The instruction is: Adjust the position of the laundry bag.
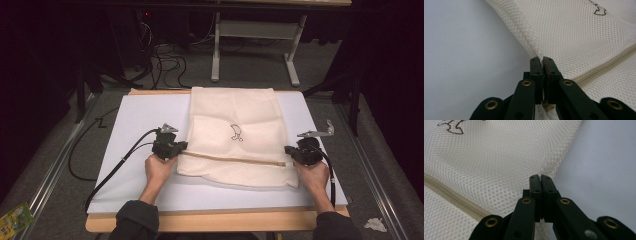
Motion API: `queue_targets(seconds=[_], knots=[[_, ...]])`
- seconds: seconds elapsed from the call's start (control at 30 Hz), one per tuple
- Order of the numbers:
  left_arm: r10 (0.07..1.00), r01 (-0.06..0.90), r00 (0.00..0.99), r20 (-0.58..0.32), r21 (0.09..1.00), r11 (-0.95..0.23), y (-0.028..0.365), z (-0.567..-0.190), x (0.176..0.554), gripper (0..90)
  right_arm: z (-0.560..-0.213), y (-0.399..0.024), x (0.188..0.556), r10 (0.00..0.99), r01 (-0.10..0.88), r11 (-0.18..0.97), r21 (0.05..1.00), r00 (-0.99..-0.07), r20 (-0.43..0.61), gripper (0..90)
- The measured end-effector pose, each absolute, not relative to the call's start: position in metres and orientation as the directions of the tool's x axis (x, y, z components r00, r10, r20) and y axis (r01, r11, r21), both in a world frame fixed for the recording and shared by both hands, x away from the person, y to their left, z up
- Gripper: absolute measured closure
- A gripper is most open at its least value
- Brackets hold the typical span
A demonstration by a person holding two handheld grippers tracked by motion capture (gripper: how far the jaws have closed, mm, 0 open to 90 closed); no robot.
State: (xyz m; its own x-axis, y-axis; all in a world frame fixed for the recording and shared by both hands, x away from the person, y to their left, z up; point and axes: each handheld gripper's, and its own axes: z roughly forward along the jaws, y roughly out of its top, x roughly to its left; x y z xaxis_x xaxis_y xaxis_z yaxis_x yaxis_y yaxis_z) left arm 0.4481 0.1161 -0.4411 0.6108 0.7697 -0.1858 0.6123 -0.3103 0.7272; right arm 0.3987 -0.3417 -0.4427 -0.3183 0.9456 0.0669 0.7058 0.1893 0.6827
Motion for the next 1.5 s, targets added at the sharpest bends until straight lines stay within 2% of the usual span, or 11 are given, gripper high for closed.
queue_targets(seconds=[0.97,1.5], knots=[[0.804,0.628,0.561,-0.199,0.735,-0.256,0.169,-0.440,0.431,87.7,-0.438,-0.301,0.399,0.898,0.672,0.232,0.703,-0.426,0.111,90.0],[0.827,0.637,0.532,-0.180,0.729,-0.251,0.188,-0.445,0.412,87.4,-0.439,-0.281,0.397,0.883,0.669,0.246,0.701,-0.452,0.122,90.0]])
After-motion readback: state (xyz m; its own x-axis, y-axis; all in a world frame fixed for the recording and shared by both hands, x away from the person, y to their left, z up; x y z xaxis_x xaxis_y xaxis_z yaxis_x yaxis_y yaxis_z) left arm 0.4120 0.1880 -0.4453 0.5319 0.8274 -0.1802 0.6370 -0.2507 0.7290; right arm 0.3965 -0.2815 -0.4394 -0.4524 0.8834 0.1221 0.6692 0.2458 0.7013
